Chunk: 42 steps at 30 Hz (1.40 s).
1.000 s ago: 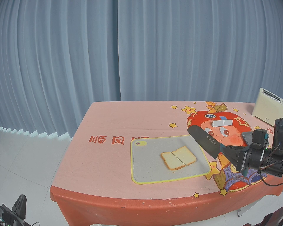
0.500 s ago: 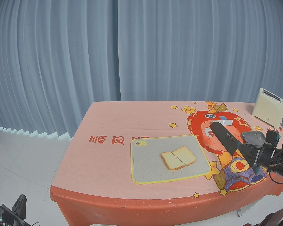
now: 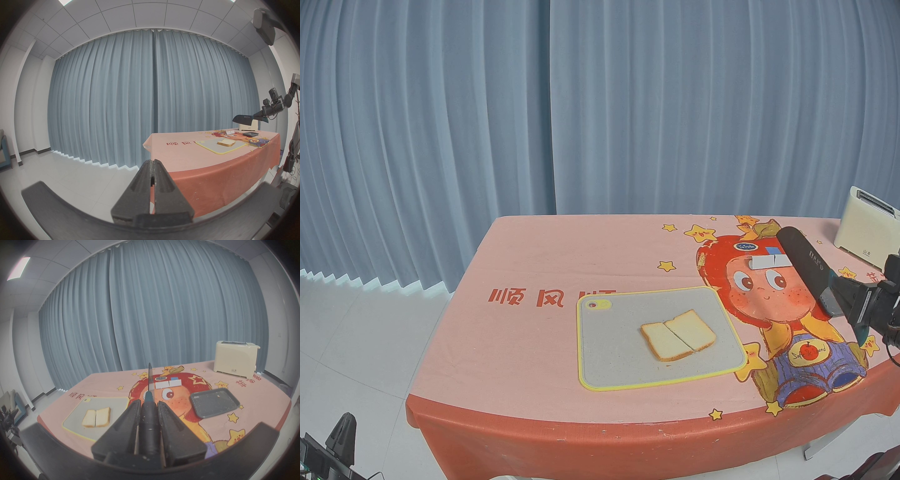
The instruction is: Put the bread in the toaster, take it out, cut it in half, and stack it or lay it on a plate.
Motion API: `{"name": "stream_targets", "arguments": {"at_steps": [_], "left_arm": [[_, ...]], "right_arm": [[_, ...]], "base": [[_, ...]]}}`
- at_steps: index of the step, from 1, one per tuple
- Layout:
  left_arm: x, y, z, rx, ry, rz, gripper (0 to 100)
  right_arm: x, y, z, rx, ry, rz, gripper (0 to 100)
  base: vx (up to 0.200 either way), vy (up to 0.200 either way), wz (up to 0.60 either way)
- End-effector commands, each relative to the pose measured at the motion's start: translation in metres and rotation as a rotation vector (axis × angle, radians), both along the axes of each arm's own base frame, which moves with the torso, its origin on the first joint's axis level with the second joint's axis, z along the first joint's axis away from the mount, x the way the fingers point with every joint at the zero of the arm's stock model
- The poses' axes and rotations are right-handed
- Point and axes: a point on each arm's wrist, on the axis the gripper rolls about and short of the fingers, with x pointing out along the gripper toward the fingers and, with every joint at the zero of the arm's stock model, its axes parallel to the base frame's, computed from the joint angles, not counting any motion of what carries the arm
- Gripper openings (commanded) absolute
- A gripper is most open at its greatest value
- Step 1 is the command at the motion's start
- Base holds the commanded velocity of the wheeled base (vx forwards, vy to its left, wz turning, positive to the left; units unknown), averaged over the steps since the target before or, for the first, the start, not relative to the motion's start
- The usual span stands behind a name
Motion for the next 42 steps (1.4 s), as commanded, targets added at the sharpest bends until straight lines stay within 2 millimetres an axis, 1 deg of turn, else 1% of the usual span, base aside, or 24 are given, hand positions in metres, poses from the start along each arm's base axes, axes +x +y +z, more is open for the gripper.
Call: {"name": "stream_targets", "arguments": {"at_steps": [1,5,11,12,14,17,23,31,35,39,42], "left_arm": [[0.002,0.000,-0.005,0.001,0.021,0.000,0],[0.002,0.000,-0.005,0.000,0.021,0.001,0],[0.002,0.000,-0.005,0.000,0.021,0.000,0],[0.002,0.000,-0.005,0.000,0.021,0.000,0],[0.002,0.000,-0.005,0.000,0.021,0.001,0],[0.002,0.000,-0.005,0.000,0.021,0.001,0],[0.002,0.000,-0.005,0.000,0.021,0.000,0],[0.002,0.000,-0.005,0.000,0.021,0.001,0],[0.002,0.000,-0.005,0.000,0.021,0.000,0],[0.002,0.000,-0.005,0.000,0.021,0.000,0],[0.002,0.000,-0.005,0.001,0.023,0.000,0]], "right_arm": [[0.007,-0.001,0.004,0.005,-0.030,-0.011,0],[0.013,-0.001,0.009,0.005,-0.062,-0.012,0],[0.019,-0.006,0.020,-0.001,-0.098,-0.037,0],[0.021,-0.007,0.025,0.000,-0.109,-0.038,0],[0.022,-0.007,0.028,0.003,-0.118,-0.040,0],[0.024,-0.009,0.022,0.000,-0.093,-0.050,0],[0.024,-0.008,0.020,0.004,-0.073,-0.024,0],[0.032,-0.007,0.011,-0.011,0.011,0.003,0],[0.042,-0.007,0.008,-0.026,0.051,0.003,0],[0.055,-0.016,0.007,-0.025,0.067,-0.041,0],[0.060,-0.019,0.004,-0.025,0.078,-0.050,0]], "base": [[0.000,0.000,0.00],[0.000,0.000,0.00],[0.000,0.000,0.00],[0.000,0.000,0.00],[0.000,0.000,0.00],[0.000,0.000,0.00],[0.000,0.000,0.00],[0.000,0.000,0.00],[0.000,0.000,0.00],[0.000,0.000,0.00],[0.000,0.000,0.00]]}}
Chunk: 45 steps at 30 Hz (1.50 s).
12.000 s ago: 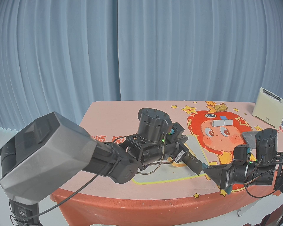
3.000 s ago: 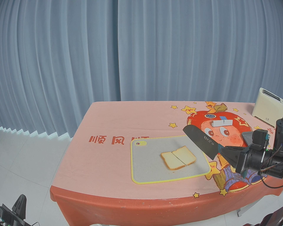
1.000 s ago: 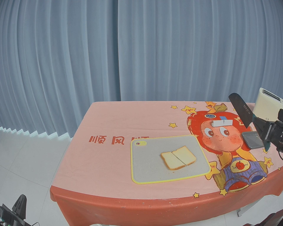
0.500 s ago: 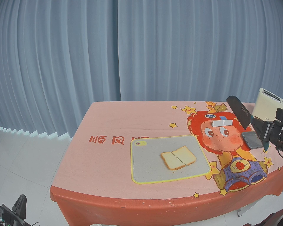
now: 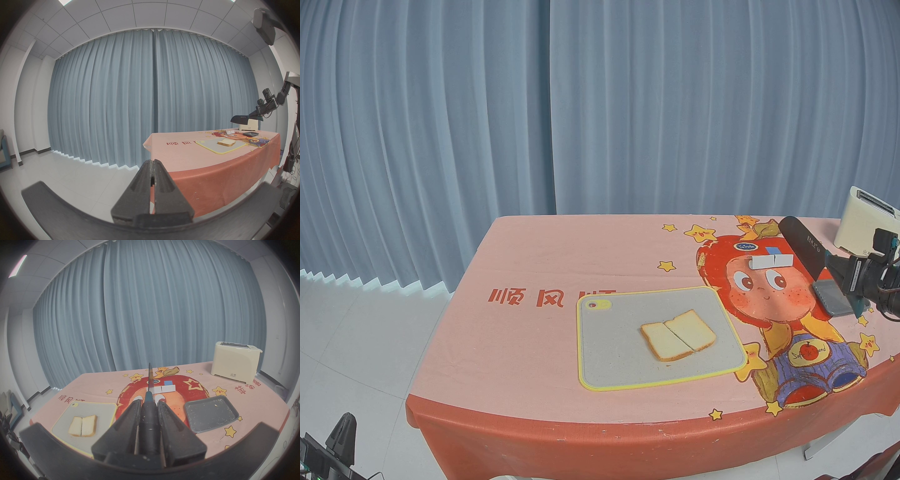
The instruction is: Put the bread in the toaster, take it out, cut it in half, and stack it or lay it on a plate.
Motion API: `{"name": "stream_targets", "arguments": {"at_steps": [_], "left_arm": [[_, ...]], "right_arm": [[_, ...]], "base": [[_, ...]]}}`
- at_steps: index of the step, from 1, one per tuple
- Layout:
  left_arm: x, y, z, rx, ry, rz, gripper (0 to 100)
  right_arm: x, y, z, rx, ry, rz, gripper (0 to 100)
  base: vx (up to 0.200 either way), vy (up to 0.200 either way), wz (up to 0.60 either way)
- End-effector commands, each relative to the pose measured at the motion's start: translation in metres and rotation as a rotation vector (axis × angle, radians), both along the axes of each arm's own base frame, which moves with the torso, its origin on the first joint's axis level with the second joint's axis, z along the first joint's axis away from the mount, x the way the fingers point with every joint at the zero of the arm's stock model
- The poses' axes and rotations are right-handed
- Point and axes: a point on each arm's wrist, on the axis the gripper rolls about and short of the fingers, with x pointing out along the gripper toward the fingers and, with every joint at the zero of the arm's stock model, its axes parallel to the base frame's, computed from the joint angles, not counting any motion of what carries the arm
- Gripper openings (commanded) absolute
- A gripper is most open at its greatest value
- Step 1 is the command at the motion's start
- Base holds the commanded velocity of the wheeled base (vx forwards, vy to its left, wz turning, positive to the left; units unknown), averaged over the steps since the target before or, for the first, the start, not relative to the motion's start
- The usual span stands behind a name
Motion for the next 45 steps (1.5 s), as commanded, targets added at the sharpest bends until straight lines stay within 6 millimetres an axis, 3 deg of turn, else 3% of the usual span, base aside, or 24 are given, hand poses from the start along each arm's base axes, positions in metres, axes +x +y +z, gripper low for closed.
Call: {"name": "stream_targets", "arguments": {"at_steps": [1,27,45], "left_arm": [[0.001,0.000,-0.005,0.001,0.018,0.001,0],[0.001,0.000,-0.005,-0.001,0.018,-0.001,0],[0.001,0.000,-0.005,-0.001,0.018,-0.001,0]], "right_arm": [[0.012,-0.004,-0.007,0.000,0.035,-0.018,0],[0.044,-0.020,-0.015,-0.006,0.052,-0.004,0],[0.053,-0.021,-0.028,-0.026,0.097,0.003,0]], "base": [[0.000,0.000,0.00],[0.000,0.000,0.00],[0.000,0.000,0.00]]}}
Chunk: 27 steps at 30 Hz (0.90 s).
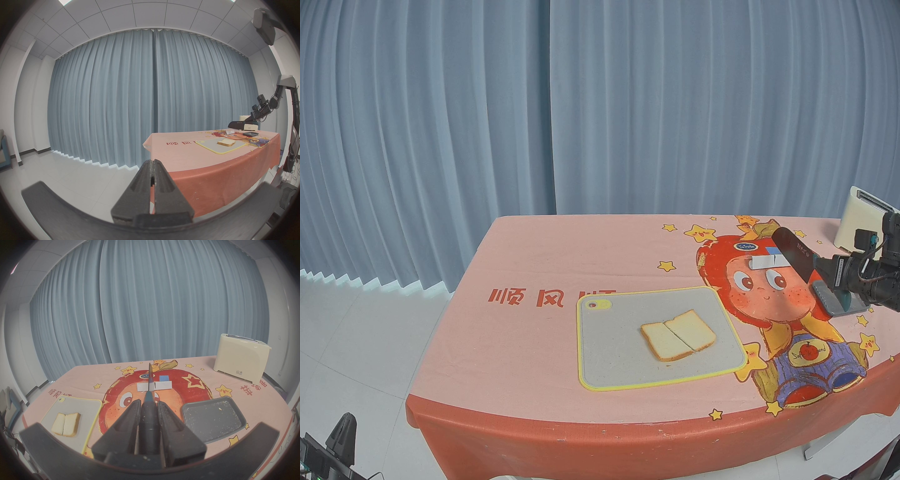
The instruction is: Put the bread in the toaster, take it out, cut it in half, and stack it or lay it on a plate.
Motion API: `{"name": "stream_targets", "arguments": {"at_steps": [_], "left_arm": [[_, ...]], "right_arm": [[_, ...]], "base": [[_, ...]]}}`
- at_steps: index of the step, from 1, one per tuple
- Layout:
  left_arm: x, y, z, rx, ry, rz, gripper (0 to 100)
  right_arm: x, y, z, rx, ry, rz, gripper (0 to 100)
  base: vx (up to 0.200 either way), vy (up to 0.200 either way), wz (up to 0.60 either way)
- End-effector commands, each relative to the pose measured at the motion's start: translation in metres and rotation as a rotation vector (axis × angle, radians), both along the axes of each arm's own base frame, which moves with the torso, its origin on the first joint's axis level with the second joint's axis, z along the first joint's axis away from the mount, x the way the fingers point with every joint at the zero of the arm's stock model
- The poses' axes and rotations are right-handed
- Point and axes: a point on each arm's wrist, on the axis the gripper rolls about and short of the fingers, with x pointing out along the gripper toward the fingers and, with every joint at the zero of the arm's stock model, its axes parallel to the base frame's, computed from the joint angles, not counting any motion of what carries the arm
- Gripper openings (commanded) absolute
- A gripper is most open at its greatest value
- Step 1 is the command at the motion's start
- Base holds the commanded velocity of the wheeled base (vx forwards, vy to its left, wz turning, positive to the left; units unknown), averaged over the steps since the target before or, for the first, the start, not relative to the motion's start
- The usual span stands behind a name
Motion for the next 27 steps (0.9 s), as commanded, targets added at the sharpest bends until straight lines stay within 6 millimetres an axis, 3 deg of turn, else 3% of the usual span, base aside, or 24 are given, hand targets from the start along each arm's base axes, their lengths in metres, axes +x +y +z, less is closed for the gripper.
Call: {"name": "stream_targets", "arguments": {"at_steps": [1,27], "left_arm": [[0.0013,0.0000,-0.0050,0.000,0.020,-0.001,0],[0.0013,0.0000,-0.0048,0.000,0.018,-0.001,0]], "right_arm": [[0.0028,-0.0018,-0.0045,0.000,0.016,-0.006,0],[0.0104,-0.0033,-0.0117,-0.012,0.026,-0.003,0]], "base": [[0.000,0.000,0.00],[0.000,0.000,0.00]]}}
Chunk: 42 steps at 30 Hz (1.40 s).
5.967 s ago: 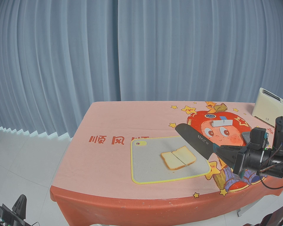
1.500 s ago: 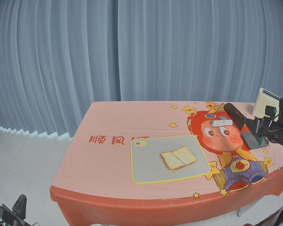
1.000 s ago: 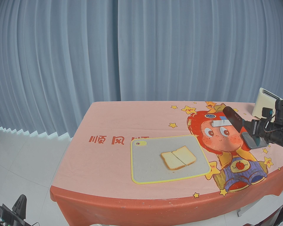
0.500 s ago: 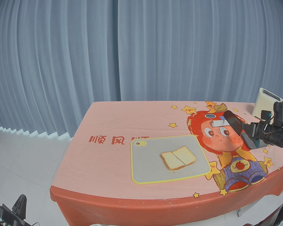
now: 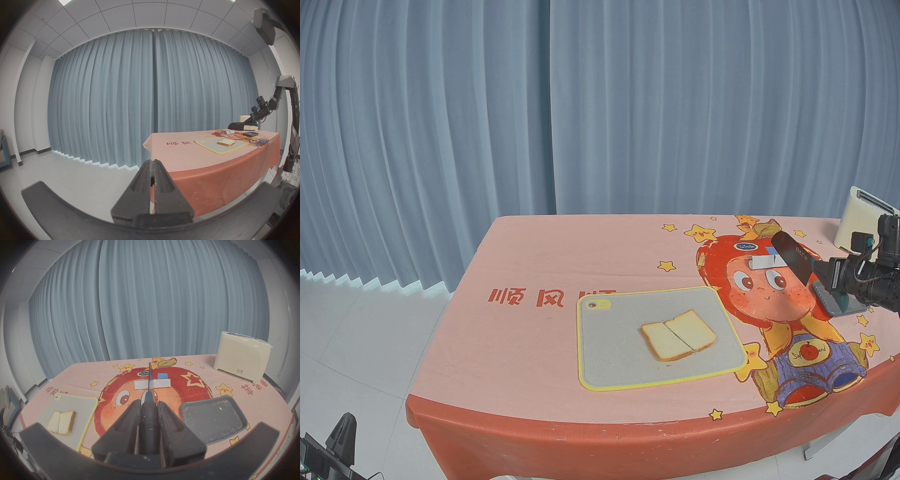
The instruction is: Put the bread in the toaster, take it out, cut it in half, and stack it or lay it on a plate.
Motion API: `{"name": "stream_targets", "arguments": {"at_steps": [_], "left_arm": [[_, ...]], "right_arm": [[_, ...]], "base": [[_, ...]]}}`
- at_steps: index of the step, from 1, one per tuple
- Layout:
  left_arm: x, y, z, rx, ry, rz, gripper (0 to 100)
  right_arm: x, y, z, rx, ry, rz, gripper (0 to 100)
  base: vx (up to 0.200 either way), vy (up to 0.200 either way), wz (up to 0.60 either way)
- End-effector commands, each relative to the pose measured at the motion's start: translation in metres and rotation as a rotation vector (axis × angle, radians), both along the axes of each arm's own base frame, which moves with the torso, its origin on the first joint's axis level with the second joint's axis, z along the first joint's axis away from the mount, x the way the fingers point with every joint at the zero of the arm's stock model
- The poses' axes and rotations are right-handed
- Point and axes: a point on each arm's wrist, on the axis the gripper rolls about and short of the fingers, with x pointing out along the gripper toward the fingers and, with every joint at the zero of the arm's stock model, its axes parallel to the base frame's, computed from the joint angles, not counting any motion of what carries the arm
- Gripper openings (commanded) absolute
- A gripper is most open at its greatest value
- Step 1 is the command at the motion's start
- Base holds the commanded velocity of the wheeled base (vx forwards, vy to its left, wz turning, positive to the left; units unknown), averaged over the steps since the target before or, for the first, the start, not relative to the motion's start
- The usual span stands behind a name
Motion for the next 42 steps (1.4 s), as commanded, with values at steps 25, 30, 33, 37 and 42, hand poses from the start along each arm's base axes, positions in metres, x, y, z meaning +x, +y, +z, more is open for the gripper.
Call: {"name": "stream_targets", "arguments": {"at_steps": [25,30,33,37,42], "left_arm": [[0.0013,0.0000,-0.0048,-0.001,0.018,0.002,0],[0.0013,0.0000,-0.0048,-0.001,0.018,0.000,0],[0.0013,0.0000,-0.0048,-0.001,0.018,0.000,0],[0.0013,0.0000,-0.0050,-0.001,0.020,0.000,0],[0.0013,0.0000,-0.0048,-0.001,0.018,0.000,0]], "right_arm": [[0.0026,0.0010,-0.0079,0.001,0.015,0.004,0],[0.0024,0.0010,-0.0075,0.000,0.013,0.003,0],[0.0004,0.0012,-0.0108,0.001,0.025,0.003,0],[0.0001,0.0028,-0.0107,0.002,0.024,0.008,0],[0.0001,0.0037,-0.0108,0.002,0.025,0.011,0]], "base": [[0.000,0.000,0.00],[0.000,0.000,0.00],[0.000,0.000,0.00],[0.000,0.000,0.00],[0.000,0.000,0.00]]}}
